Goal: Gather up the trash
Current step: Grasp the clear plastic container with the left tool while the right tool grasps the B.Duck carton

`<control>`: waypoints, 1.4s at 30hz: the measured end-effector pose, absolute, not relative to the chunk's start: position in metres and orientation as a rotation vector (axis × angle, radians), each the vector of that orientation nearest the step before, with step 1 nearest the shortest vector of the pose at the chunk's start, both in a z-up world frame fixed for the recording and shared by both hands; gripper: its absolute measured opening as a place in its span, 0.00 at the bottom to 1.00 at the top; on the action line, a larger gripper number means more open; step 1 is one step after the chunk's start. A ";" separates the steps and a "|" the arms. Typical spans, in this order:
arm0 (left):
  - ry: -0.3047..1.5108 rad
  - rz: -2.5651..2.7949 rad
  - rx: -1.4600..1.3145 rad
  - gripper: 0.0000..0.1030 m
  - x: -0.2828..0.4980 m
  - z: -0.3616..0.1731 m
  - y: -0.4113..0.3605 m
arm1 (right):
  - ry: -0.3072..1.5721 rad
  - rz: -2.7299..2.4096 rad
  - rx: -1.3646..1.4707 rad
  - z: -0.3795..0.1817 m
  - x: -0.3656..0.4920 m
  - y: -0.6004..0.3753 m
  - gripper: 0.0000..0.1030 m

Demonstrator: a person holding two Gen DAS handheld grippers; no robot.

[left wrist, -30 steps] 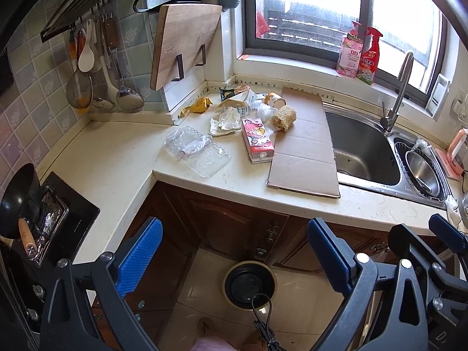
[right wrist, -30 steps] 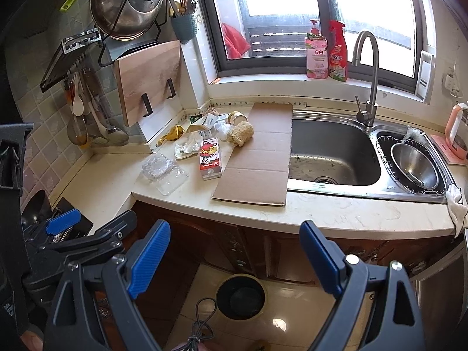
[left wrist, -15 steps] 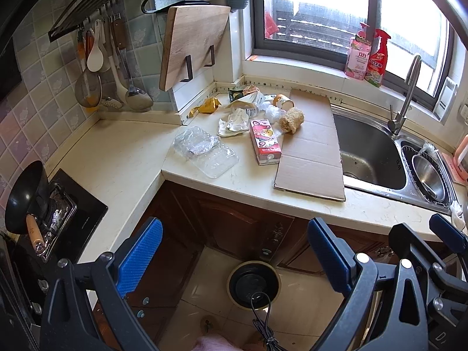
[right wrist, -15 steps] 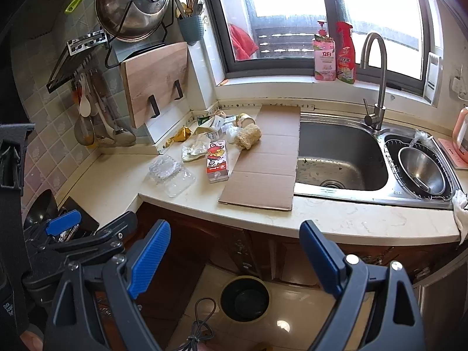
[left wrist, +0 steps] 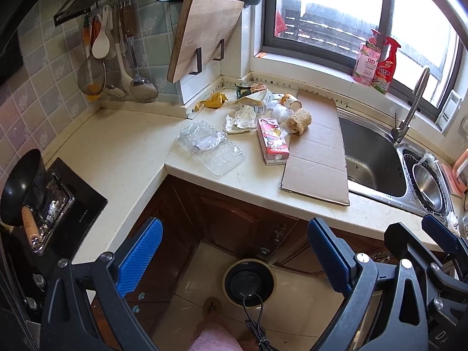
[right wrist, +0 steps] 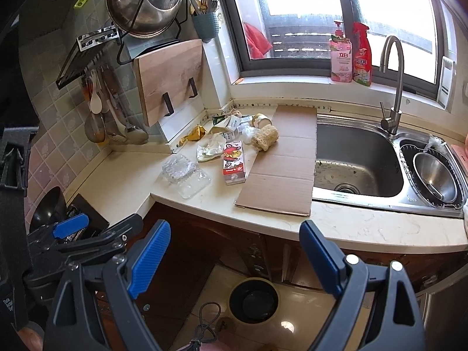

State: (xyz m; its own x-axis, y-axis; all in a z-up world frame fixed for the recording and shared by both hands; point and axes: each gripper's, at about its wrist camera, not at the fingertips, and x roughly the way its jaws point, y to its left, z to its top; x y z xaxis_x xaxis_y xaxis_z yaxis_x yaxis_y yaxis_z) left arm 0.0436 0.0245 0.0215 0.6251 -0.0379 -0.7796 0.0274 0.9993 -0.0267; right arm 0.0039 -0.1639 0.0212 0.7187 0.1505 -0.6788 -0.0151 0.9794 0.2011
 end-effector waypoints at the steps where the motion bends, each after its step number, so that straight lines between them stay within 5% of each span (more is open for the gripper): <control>1: 0.903 -0.051 -0.031 0.95 0.048 0.019 0.028 | 0.768 0.093 0.183 0.021 0.008 -0.161 0.88; 15: 1.069 -0.138 -0.112 0.97 0.173 -0.015 0.082 | 0.842 0.063 0.170 0.014 0.107 -0.118 0.88; 29: 1.385 -0.069 -0.328 0.99 0.341 -0.124 0.124 | 0.991 -0.021 0.196 -0.057 0.249 -0.127 0.85; 42: 1.388 0.095 -0.445 0.99 0.406 -0.172 0.130 | 1.104 0.015 0.105 -0.113 0.306 -0.112 0.79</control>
State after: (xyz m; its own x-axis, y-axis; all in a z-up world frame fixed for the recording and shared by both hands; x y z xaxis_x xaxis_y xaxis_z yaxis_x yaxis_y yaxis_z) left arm 0.4064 0.1302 -0.1717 0.1930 -0.1934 -0.9620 -0.3221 0.9136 -0.2483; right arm 0.3056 -0.1118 -0.1133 0.4501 0.0648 -0.8906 0.0402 0.9949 0.0927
